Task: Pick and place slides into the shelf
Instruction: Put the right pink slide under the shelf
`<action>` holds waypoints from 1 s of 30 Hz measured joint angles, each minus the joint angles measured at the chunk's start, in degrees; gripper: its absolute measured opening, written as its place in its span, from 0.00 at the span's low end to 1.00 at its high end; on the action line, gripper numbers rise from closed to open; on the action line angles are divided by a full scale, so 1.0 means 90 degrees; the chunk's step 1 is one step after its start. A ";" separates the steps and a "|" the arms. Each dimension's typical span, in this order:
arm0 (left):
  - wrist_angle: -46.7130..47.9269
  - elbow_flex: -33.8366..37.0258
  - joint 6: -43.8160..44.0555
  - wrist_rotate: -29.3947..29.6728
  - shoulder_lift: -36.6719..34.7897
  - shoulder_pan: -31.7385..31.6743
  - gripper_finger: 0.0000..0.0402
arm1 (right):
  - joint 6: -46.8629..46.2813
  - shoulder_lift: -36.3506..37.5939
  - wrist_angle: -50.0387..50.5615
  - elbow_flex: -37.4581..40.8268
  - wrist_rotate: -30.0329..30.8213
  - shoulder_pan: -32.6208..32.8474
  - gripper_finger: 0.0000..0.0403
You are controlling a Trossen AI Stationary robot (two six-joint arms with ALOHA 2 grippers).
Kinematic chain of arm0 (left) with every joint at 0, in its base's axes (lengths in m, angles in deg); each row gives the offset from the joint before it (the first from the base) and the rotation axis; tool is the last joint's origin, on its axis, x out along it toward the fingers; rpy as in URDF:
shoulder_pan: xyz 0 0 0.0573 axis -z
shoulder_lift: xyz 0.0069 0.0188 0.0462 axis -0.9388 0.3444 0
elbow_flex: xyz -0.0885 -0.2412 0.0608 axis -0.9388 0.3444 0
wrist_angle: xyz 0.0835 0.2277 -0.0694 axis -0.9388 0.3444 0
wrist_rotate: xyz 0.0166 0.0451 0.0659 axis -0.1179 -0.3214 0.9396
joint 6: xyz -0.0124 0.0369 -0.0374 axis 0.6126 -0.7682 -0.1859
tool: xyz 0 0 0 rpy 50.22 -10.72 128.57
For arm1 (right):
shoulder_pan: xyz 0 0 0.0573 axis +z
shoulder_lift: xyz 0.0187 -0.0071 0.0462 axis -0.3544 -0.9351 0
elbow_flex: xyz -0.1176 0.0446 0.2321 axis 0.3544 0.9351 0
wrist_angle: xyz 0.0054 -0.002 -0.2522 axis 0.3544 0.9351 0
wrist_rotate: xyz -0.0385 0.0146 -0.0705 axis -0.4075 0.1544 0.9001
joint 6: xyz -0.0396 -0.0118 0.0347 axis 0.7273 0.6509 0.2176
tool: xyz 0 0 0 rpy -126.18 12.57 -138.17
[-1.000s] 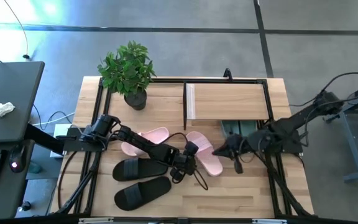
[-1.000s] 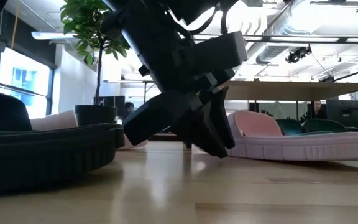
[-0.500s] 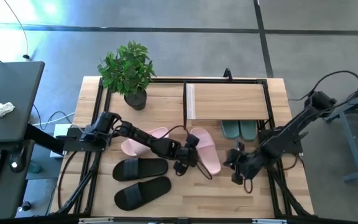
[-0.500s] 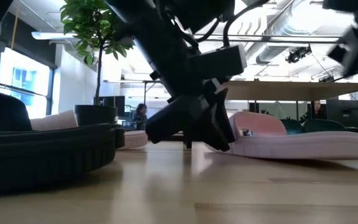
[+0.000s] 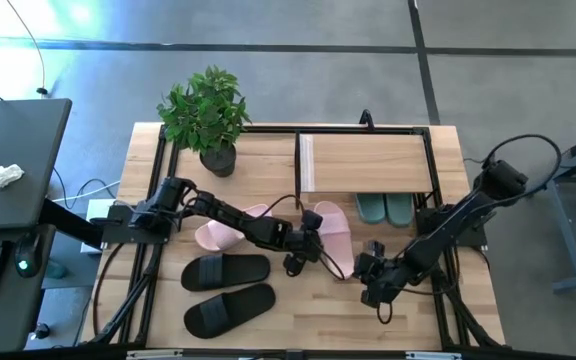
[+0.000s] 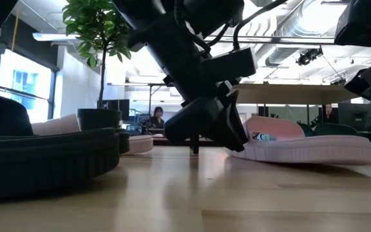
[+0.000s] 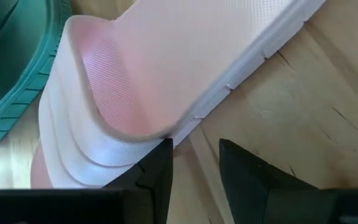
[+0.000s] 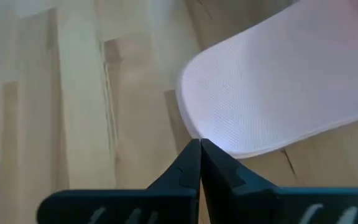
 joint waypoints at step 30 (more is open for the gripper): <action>0.0100 -0.0002 -0.0146 -0.0033 -0.0169 -0.0132 0.29 | 0.0247 -0.0082 0.0037 -0.0247 0.0191 -0.0143 0.00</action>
